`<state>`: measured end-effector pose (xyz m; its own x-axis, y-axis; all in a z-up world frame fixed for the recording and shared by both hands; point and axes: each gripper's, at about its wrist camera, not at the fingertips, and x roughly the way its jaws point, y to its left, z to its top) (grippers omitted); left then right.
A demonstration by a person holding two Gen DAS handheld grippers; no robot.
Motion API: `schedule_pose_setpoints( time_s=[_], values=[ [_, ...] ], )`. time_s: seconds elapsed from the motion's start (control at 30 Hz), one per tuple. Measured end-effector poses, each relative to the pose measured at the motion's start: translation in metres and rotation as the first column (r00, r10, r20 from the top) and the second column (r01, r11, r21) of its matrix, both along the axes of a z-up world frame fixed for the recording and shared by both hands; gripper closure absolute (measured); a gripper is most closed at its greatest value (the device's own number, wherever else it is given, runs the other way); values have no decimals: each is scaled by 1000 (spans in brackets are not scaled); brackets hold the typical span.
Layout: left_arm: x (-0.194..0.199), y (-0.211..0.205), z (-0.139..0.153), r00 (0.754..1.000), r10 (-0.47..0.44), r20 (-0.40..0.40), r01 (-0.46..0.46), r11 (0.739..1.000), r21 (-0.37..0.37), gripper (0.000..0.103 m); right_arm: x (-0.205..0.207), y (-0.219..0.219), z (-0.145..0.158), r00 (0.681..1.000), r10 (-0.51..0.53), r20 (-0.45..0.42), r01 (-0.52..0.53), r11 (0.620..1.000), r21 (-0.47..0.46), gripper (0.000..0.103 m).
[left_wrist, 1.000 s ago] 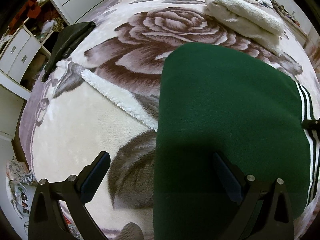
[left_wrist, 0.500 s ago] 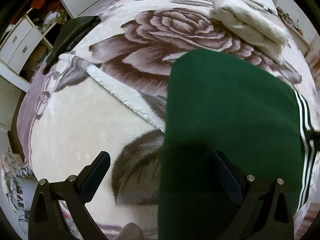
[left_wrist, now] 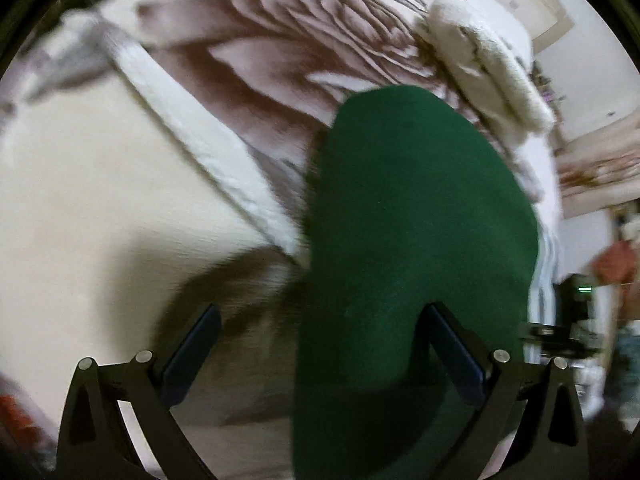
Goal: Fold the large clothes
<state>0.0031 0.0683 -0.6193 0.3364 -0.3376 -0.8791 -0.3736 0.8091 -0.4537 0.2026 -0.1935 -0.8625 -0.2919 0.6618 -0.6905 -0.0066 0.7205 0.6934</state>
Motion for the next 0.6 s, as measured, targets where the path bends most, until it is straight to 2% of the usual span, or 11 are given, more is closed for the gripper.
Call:
schedule_pose_setpoints(
  time_s=[0.1, 0.17, 0.2, 0.27, 0.37, 0.4, 0.43, 0.47, 0.5, 0.57, 0.6],
  values=[
    [9, 2, -17, 999, -16, 44, 24, 986, -167, 0, 3, 2, -12, 1000, 2, -27, 0, 998, 65, 0],
    [17, -3, -28, 997, -36, 69, 53, 963, -266, 0, 5, 4, -16, 999, 2, -40, 2, 995, 97, 0],
    [24, -7, -31, 994, -54, 94, 80, 948, -308, 4, 6, 5, -17, 998, -11, -54, 18, 992, 123, 0],
    [30, -13, -31, 991, -71, 110, 99, 955, -279, 8, 7, 13, -19, 997, -20, -81, 36, 980, 194, 0],
    [28, -9, -21, 989, -52, 140, 92, 950, -299, 25, 8, 21, -25, 995, -38, -91, 56, 979, 198, 0],
    [27, -8, -15, 987, -47, 154, 93, 947, -308, 32, 8, 20, -25, 994, -58, -96, 77, 976, 203, 4],
    [26, -7, -7, 984, -47, 171, 99, 946, -310, 34, 7, 20, -22, 994, -69, -89, 87, 973, 213, 31],
    [27, -7, -1, 982, -50, 182, 105, 946, -307, 37, 5, 20, -17, 993, -83, -84, 101, 965, 243, 43],
    [29, -7, 6, 980, -58, 189, 114, 946, -302, 38, 1, 20, -11, 991, -102, -82, 120, 962, 245, 45],
    [36, -8, 20, 974, -73, 213, 135, 947, -292, 39, -6, 21, 2, 990, -128, -56, 137, 964, 228, 57],
    [40, -9, 26, 971, -85, 221, 148, 946, -289, 40, -8, 20, 8, 988, -145, -58, 155, 961, 230, 59]
  ],
)
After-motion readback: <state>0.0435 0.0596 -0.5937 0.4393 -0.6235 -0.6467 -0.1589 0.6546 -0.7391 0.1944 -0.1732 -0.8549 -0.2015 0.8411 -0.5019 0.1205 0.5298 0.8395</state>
